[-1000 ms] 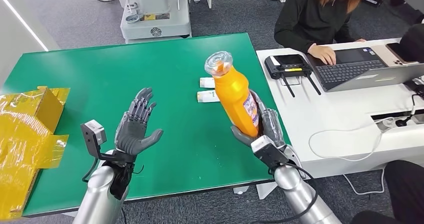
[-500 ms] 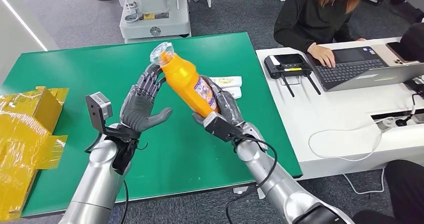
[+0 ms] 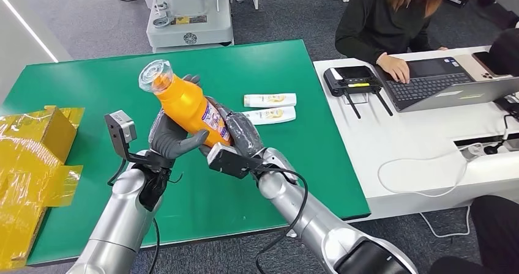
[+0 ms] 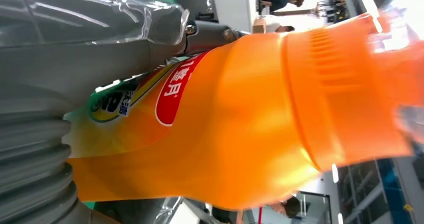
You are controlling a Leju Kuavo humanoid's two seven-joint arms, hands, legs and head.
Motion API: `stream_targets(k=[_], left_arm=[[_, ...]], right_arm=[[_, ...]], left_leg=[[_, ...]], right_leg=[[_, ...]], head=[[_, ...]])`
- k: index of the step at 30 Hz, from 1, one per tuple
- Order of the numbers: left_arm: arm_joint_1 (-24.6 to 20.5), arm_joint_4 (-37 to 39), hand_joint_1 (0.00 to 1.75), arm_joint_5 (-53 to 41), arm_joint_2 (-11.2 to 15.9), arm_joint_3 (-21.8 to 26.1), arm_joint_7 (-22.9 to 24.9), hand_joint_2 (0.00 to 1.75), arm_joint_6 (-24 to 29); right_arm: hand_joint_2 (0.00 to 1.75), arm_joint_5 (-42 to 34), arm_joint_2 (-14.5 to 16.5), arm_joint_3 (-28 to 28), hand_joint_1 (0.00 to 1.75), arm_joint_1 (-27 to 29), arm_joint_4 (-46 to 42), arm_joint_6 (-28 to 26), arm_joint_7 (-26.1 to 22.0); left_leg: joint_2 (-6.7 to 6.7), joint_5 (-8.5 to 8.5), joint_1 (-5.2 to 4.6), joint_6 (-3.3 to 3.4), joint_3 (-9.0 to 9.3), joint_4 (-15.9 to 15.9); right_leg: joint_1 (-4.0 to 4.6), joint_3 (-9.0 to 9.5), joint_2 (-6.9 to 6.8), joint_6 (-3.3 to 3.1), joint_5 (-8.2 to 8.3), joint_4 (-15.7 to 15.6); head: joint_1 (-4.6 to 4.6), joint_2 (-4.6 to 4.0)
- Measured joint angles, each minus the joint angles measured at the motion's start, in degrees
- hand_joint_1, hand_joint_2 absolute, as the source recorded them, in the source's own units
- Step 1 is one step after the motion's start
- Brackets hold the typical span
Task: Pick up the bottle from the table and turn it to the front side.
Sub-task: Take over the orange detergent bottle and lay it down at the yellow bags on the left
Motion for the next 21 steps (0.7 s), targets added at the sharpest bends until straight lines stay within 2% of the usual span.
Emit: stream_targets(k=[11, 21], left_arm=[[-3.81, 7.67, 0.00, 3.33, 0.37, 0.13, 0.02, 1.75, -2.56], [-4.70, 10.92, 0.00, 3.33, 3.07, 0.27, -0.59, 1.75, -2.23]], right_arm=[[1.75, 2.98, 0.09, 4.08, 1.75, -0.23, 3.91, -1.99, 2.14], [1.75, 3.11, -3.85, 5.57, 1.75, 4.31, 6.15, -2.76, 2.61]], left_leg=[[0.02, 0.00, -0.02, 0.00, 0.01, 0.02], [0.04, -0.01, -0.03, 0.00, -0.02, 0.01]], right_leg=[[-0.02, -0.01, 0.01, 0.00, 0.00, -0.01], [-0.03, -0.03, 0.04, 0.00, 0.00, -0.02]], head=[[0.01, 0.00], [0.01, 0.00]])
